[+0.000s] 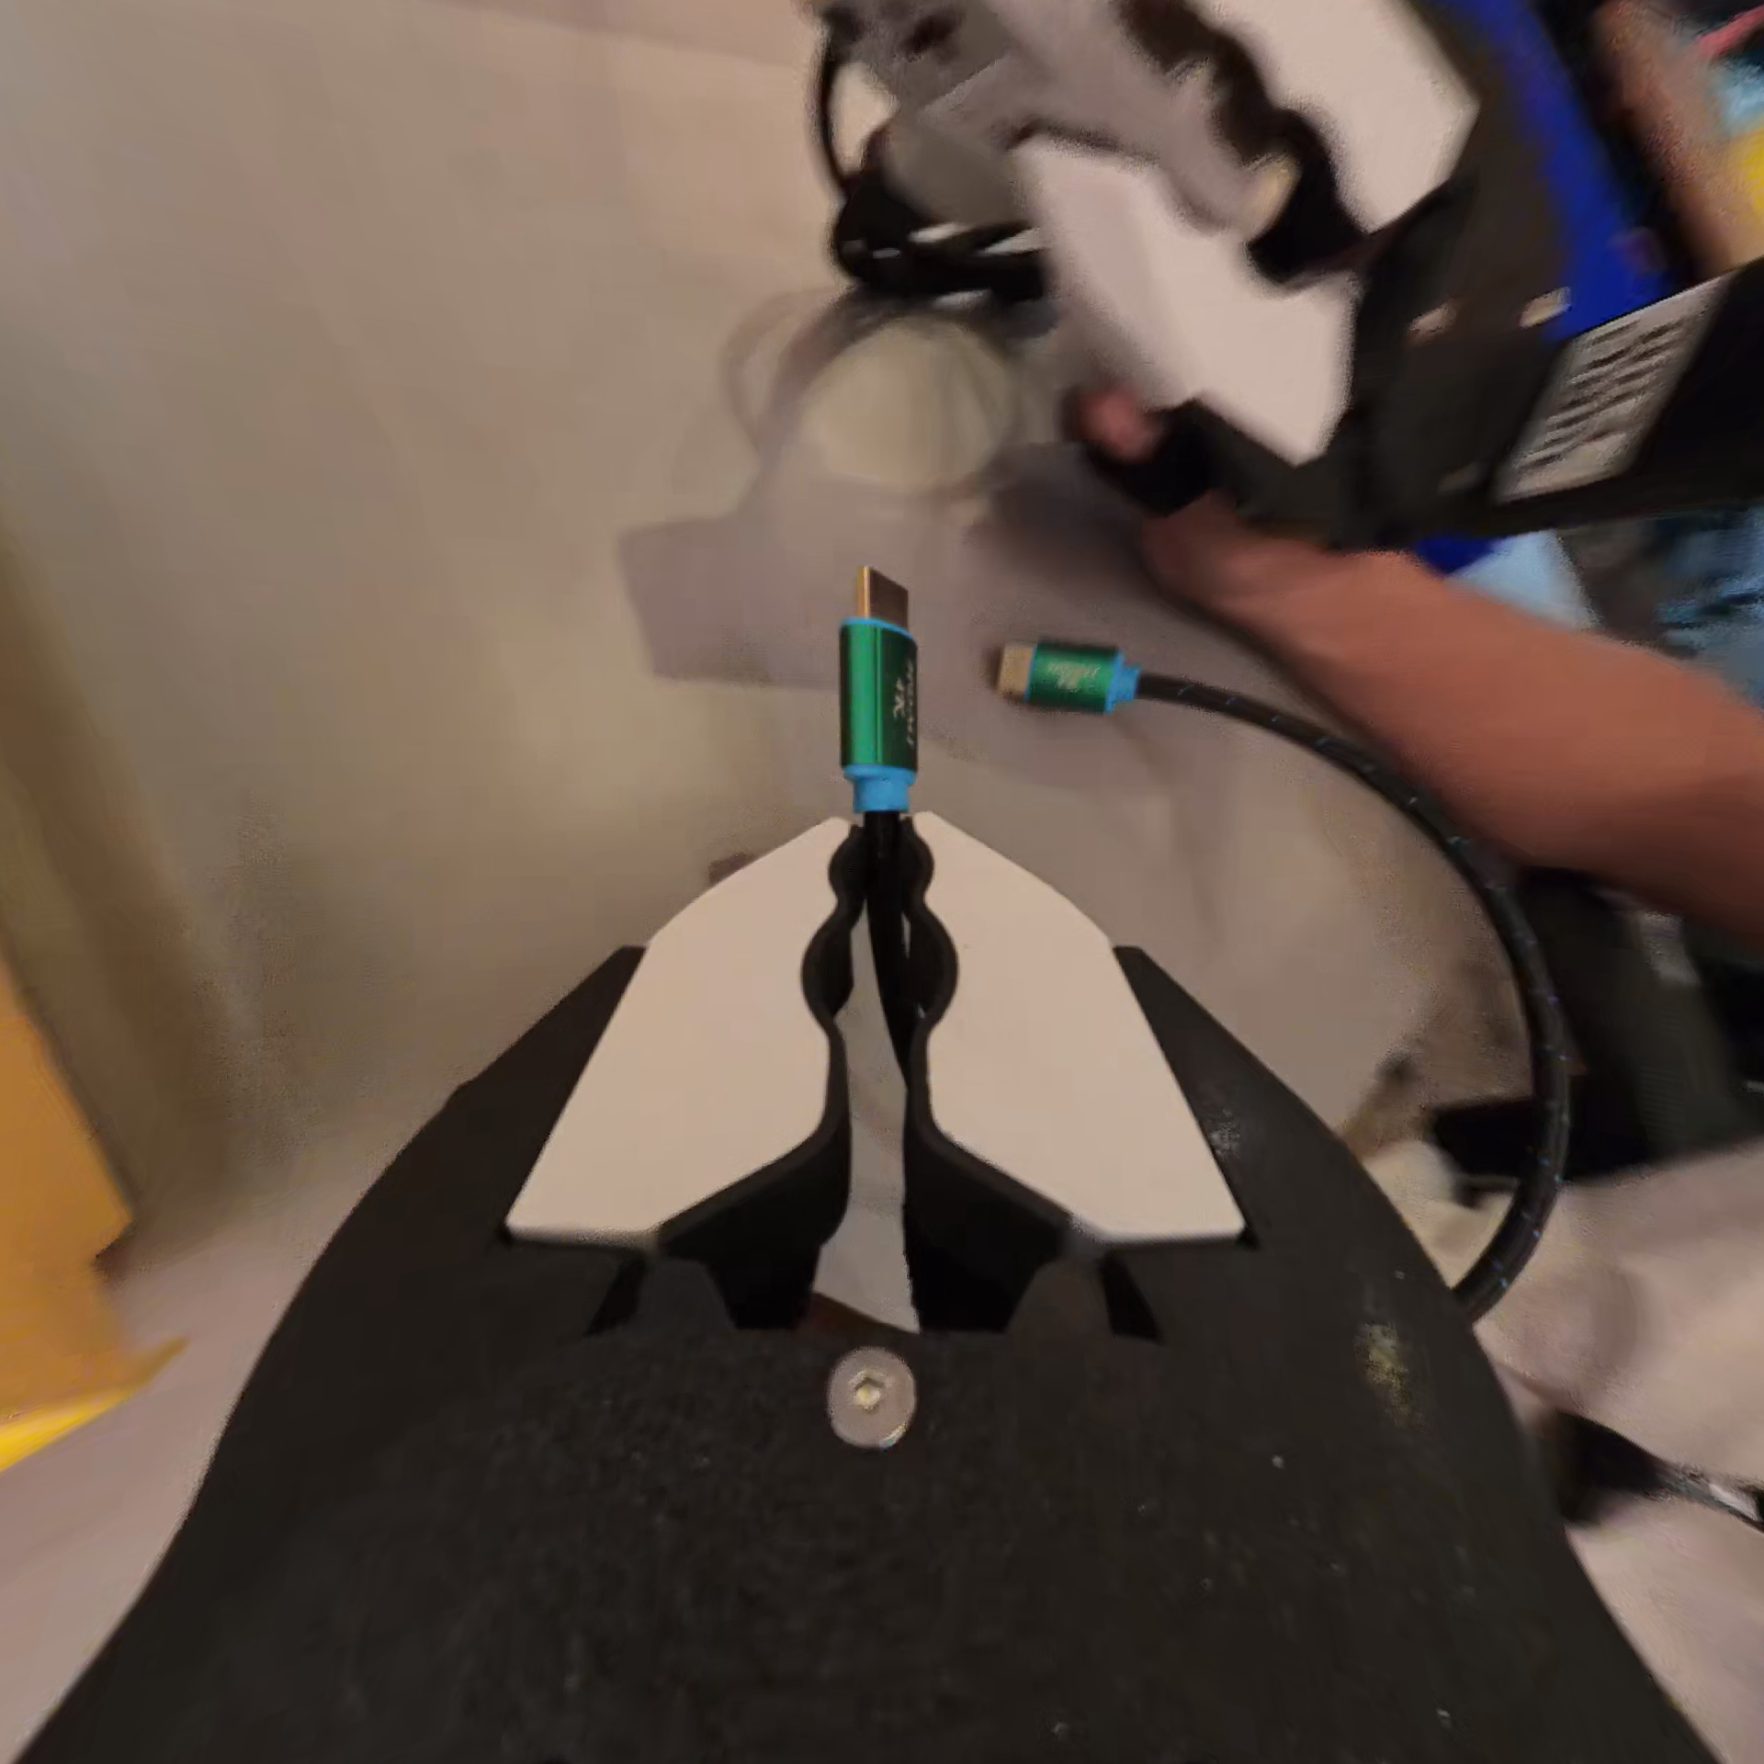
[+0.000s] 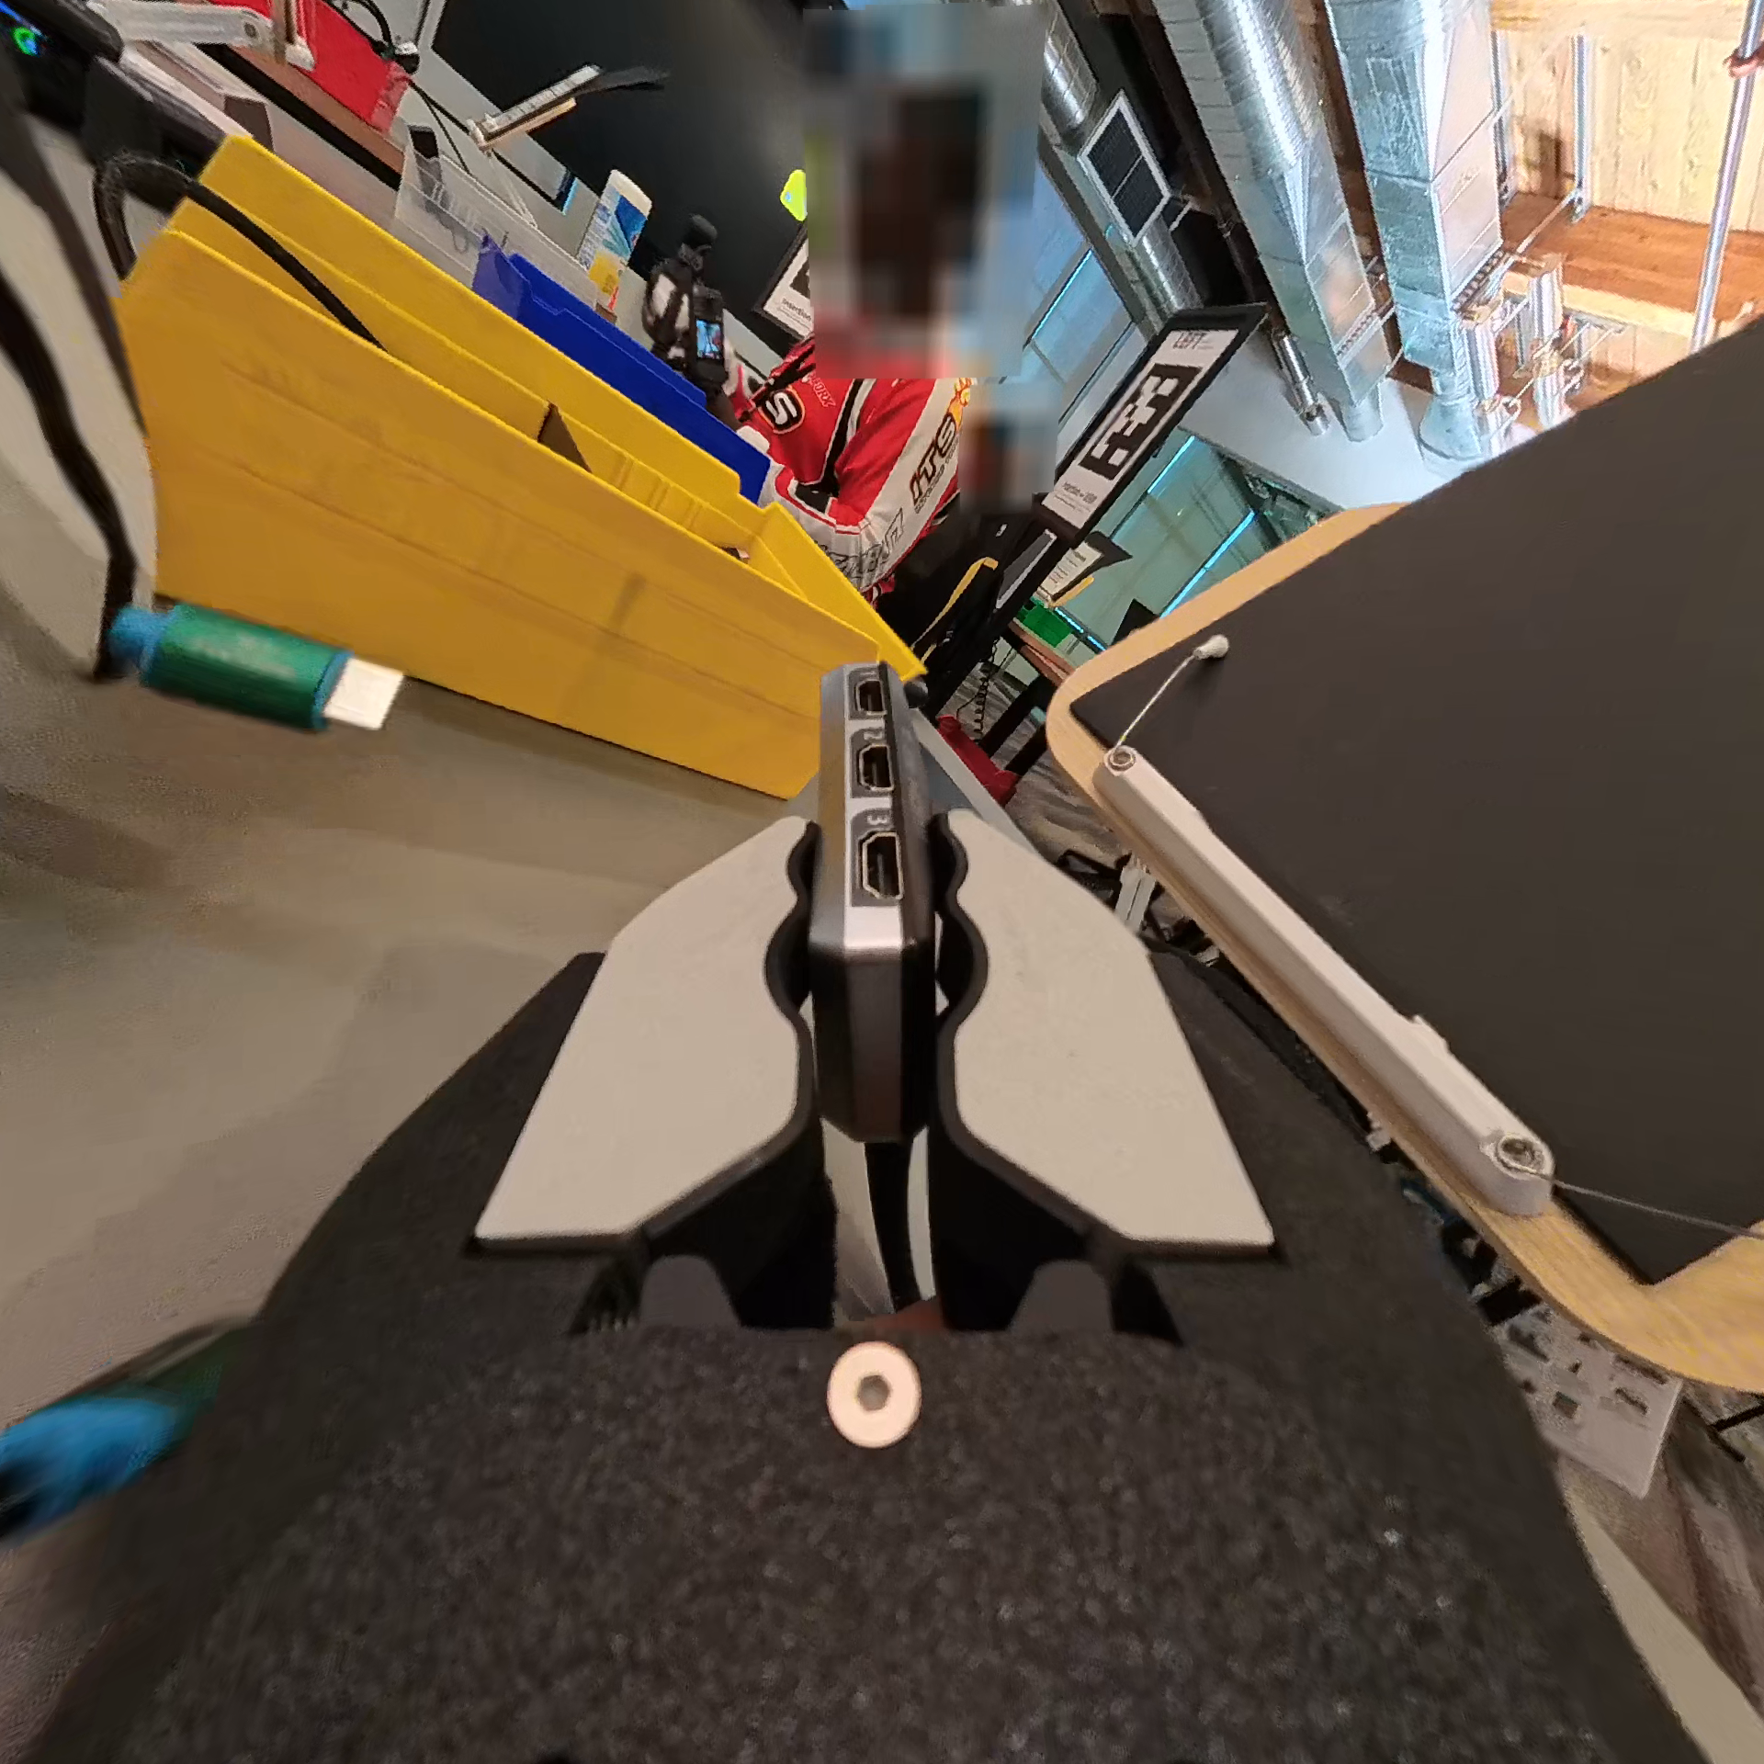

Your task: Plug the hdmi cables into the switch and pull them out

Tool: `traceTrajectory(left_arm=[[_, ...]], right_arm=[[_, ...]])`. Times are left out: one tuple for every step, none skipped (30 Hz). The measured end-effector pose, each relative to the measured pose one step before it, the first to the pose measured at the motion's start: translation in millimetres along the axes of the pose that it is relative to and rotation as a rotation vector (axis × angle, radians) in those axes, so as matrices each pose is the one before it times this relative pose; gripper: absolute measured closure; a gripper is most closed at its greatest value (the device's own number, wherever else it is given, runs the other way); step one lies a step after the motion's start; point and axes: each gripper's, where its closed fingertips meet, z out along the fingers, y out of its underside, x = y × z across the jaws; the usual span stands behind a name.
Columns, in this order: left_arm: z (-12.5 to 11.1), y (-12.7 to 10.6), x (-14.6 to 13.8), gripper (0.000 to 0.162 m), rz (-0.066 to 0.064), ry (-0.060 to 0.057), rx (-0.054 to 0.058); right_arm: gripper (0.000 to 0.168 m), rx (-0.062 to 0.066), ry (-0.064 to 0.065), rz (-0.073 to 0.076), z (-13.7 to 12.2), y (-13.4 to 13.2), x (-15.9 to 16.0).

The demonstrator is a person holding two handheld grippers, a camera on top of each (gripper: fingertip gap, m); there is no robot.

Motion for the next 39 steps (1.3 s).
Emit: traceTrajectory(left_arm=[[-3.51, -7.48, 8.85, 0.156, -0.0272, 0.0627, 0.001], [-2.72, -6.67, 7.76, 0.156, -0.0249, 0.0505, -0.0084], [-1.43, -4.5, 9.75, 0.156, -0.0196, 0.0622, -0.0253], [-0.08, -2.83, 8.81, 0.156, -0.0176, 0.0546, -0.0358], [0.63, -3.06, 4.1, 0.156, -0.0228, 0.0255, -0.0318], [0.96, -1.99, 2.86, 0.156, -0.0242, 0.0232, -0.038], [0.7, -2.64, 2.46, 0.156, -0.0184, 0.022, -0.031], [0.28, -2.75, -0.31, 0.156, -0.0089, 0.0013, -0.0259], [0.08, -1.64, -2.21, 0.156, 0.0035, -0.0139, -0.0295], [0.14, -1.79, -2.69, 0.156, 0.0108, -0.019, -0.0224], [0.27, -2.62, -1.72, 0.156, 0.0044, -0.0136, -0.01], [0.87, -1.1, -0.61, 0.156, -0.0046, -0.0039, -0.015], [1.49, -0.92, -1.27, 0.156, -0.0103, -0.0046, -0.0122], [1.82, -1.6, -0.24, 0.156, -0.0116, 0.0074, -0.0033], [2.13, -1.07, -0.53, 0.156, -0.024, 0.0122, -0.0041], [1.79, -2.41, 0.37, 0.156, -0.0279, 0.0215, 0.0081], [1.82, -1.3, 2.95, 0.156, -0.0166, 0.038, 0.0019], [1.25, -0.87, 1.73, 0.156, -0.0104, 0.0235, 0.0044], [0.82, -0.47, 0.03, 0.156, -0.0036, 0.0061, 0.0045], [0.35, -0.3, 0.76, 0.156, 0.002, 0.0079, 0.0036], [0.19, 0.18, 0.12, 0.156, -0.0068, 0.0053, 0.0003], [0.17, 0.08, -0.06, 0.156, -0.0128, 0.0058, 0.0013], [0.18, 0.52, 0.06, 0.156, -0.0103, 0.0067, -0.0019], [-0.28, 0.08, 0.45, 0.156, -0.0087, 0.0091, 0.0014], [-0.41, 0.18, 0.4, 0.156, -0.0096, 0.0093, 0.0016], [-0.62, -0.14, 0.93, 0.156, -0.0108, 0.0134, 0.0032], [-1.1, -1.18, 0.42, 0.156, -0.0154, 0.013, 0.0117], [-0.81, -0.07, 0.56, 0.156, -0.0172, 0.018, 0.0024], [-0.75, -0.33, 1.1, 0.156, -0.016, 0.0235, 0.005], [-0.19, -0.35, 1.14, 0.156, -0.0127, 0.0258, 0.0059], [0.16, 0.12, 0.9, 0.156, -0.0177, 0.0255, 0.0025], [0.4, 0.07, 1.73, 0.157, -0.0172, 0.0295, 0.0019], [0.81, 0.27, 2.66, 0.157, -0.014, 0.0324, 0.0011], [1.42, 0.89, 3.05, 0.157, -0.0102, 0.0325, -0.0024], [1.68, 0.76, 3.44, 0.157, -0.0158, 0.0337, 0.0016], [2.35, 0.57, 4.76, 0.157, -0.0313, 0.0413, 0.0073], [3.12, 1.07, 5.06, 0.157, -0.0328, 0.0418, 0.005], [3.57, 2.83, 2.49, 0.157, -0.0042, 0.0191, -0.0084], [2.21, 1.27, -0.25, 0.157, 0.0041, -0.0024, -0.0038]], right_arm=[[0.147, 0.006, 0.0005, -0.0184, -0.24, -1.53, -1.41], [0.147, 0.0065, 0.0009, -0.0233, -0.3, -1.9, -1.96], [0.147, 0.0089, 0.0006, -0.0268, -0.47, -2.41, -2.29], [0.147, 0.0078, -0.0025, -0.0299, -0.24, -2.35, -3.05], [0.147, 0.0047, -0.0014, -0.0322, -0.07, -1.86, -3.07], [0.147, 0.002, -0.0023, -0.025, 0.11, -1.48, -2.78], [0.147, 0.0012, -0.0012, -0.0175, 0.05, -1.14, -1.97], [0.147, 0.0007, 0.0038, -0.0238, -0.08, -0.86, -1.26], [0.147, -0.0039, 0.0034, -0.0252, 0.02, 0.02, -1.3], [0.147, -0.0081, 0.0009, -0.0255, 0.34, 0.81, -1.5], [0.147, -0.0062, 0.0008, -0.0298, 0.14, 0.55, -1.76], [0.147, -0.0031, 0.0068, -0.0319, 0.1, -0.11, -1.02], [0.147, -0.0038, 0.0098, -0.0298, 0.0, -0.52, -0.41], [0.147, -0.0015, 0.009, -0.0235, 0.12, -1.02, -0.29], [0.147, -0.0024, 0.0047, -0.0193, 0.18, -1.03, -0.69], [0.147, -0.0058, 0.0103, -0.0225, 0.26, -0.59, -0.07], [0.147, -0.0069, 0.0064, -0.0227, 0.47, -0.33, -0.58], [0.147, -0.0103, 0.0058, -0.0168, 0.47, 0.78, -0.21], [0.147, -0.0044, 0.0031, -0.0109, 0.18, 0.57, -0.25], [0.147, -0.0018, 0.0008, -0.0136, -0.09, 0.32, -0.13], [0.147, 0.0026, 0.0055, -0.0178, -0.41, -0.4, 0.33], [0.147, -0.0032, 0.0081, -0.0164, -0.14, 0.09, 0.5], [0.147, -0.0052, 0.0084, -0.0137, 0.26, 0.07, 0.6], [0.148, -0.0034, 0.007, -0.01, 0.26, -0.2, 0.49], [0.147, -0.0035, 0.007, -0.0139, 0.26, -0.38, 0.48], [0.147, 0.0001, 0.0084, -0.0154, -0.07, -0.62, 0.52], [0.147, 0.0017, 0.0056, -0.013, -0.23, -0.85, 0.25], [0.147, 0.0006, 0.0073, -0.0113, -0.35, -0.78, 0.68], [0.147, -0.0006, 0.0053, -0.007, -0.07, -0.51, 0.54], [0.147, -0.0003, 0.0067, -0.0015, -0.01, -0.37, 1.04], [0.147, 0.0012, 0.0047, -0.0009, -0.07, -0.36, 0.95], [0.147, 0.0001, 0.0074, -0.0059, -0.11, -0.47, 0.92], [0.147, -0.0014, 0.0128, -0.0081, -0.21, -0.41, 1.73], [0.147, -0.0004, 0.0153, -0.0073, -0.28, -0.67, 2.52], [0.147, -0.0001, 0.0183, -0.0048, -0.55, -0.81, 3.09], [0.147, -0.0011, 0.0194, -0.0035, -0.44, -0.44, 3.19], [0.147, -0.0027, 0.0189, -0.0013, -0.54, -0.17, 3.42], [0.147, 0.0047, 0.0155, -0.0022, -0.73, -1.06, 3.07], [0.148, 0.0045, 0.0095, -0.0068, -0.81, -1.1, 1.55]])
